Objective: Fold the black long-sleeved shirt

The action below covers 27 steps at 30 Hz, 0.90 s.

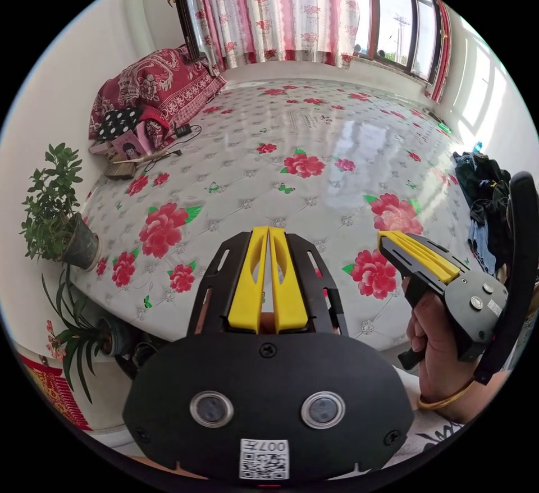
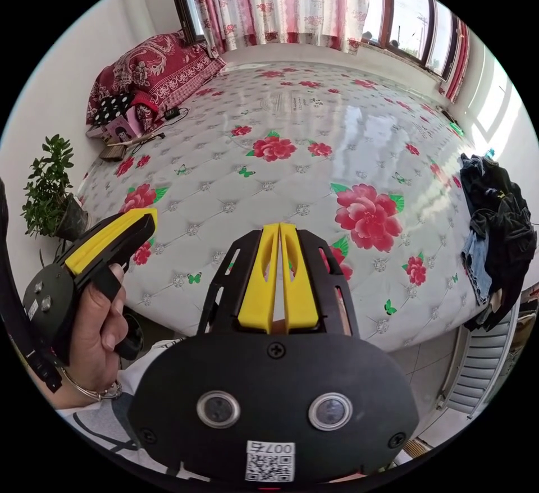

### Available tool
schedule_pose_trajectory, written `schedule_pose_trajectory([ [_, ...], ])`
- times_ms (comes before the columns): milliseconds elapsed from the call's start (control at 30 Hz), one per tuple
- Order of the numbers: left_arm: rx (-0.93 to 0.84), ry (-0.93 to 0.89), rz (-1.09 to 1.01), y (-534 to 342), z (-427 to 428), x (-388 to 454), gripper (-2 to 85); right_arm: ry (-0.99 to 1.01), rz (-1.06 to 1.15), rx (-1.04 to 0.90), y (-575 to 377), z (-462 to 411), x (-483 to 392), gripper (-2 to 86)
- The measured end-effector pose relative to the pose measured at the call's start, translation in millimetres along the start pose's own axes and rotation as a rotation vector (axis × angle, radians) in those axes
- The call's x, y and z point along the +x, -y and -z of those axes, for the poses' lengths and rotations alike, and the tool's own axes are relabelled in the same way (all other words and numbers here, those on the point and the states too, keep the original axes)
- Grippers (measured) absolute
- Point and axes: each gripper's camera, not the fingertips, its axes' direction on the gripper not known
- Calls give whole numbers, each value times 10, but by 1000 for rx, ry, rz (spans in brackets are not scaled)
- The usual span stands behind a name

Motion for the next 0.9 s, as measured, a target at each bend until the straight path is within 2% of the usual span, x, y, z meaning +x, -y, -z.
schedule_pose_trajectory([
  [900,-23,-13,12,79,-216,-53,-10,-1,-3,-14,81,-72,45,-3],
])
